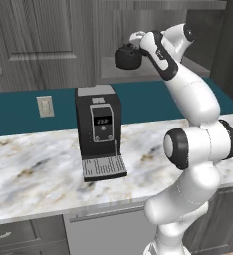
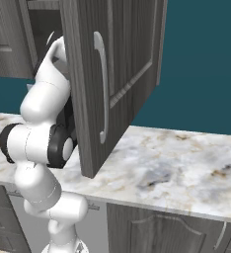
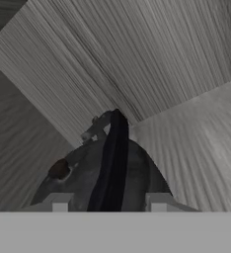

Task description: Open the cabinet, pick the kettle from the cabinet, and place it in the sink.

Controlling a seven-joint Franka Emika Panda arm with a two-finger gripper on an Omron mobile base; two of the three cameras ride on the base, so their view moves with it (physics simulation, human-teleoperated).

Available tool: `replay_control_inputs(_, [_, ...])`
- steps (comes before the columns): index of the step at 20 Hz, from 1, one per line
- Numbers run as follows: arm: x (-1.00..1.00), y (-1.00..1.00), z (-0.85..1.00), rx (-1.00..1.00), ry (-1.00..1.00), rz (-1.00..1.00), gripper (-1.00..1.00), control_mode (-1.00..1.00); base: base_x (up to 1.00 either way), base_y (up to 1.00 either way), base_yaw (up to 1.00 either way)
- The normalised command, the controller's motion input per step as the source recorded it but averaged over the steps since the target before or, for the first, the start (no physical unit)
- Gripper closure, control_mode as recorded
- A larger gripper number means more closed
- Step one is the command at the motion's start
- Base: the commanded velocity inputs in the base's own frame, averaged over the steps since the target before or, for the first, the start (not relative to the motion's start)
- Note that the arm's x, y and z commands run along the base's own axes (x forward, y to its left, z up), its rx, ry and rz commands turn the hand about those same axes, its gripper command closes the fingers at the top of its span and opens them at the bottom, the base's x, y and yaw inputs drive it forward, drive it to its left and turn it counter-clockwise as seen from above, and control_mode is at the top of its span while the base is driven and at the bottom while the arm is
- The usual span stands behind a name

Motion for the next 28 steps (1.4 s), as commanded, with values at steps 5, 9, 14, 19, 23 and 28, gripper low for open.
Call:
replay_control_inputs(5, [-0.05,0.07,-0.08,-0.03,0.01,0.0,1.0,-1.0,0.0,0.0,0.0])
replay_control_inputs(9, [-0.3,0.01,-0.03,0.0,0.01,0.0,1.0,-1.0,0.0,0.0,0.0])
replay_control_inputs(14, [-0.47,0.0,-0.04,0.0,0.0,0.0,1.0,-1.0,0.0,0.0,0.0])
replay_control_inputs(19, [-0.55,0.0,-0.05,0.0,0.0,0.0,1.0,-1.0,0.0,0.0,0.0])
replay_control_inputs(23, [-0.55,0.0,0.0,0.0,0.0,0.0,1.0,-1.0,0.0,0.0,0.0])
replay_control_inputs(28, [-0.63,0.0,0.0,0.0,0.0,0.0,1.0,-1.0,0.0,0.0,0.0])
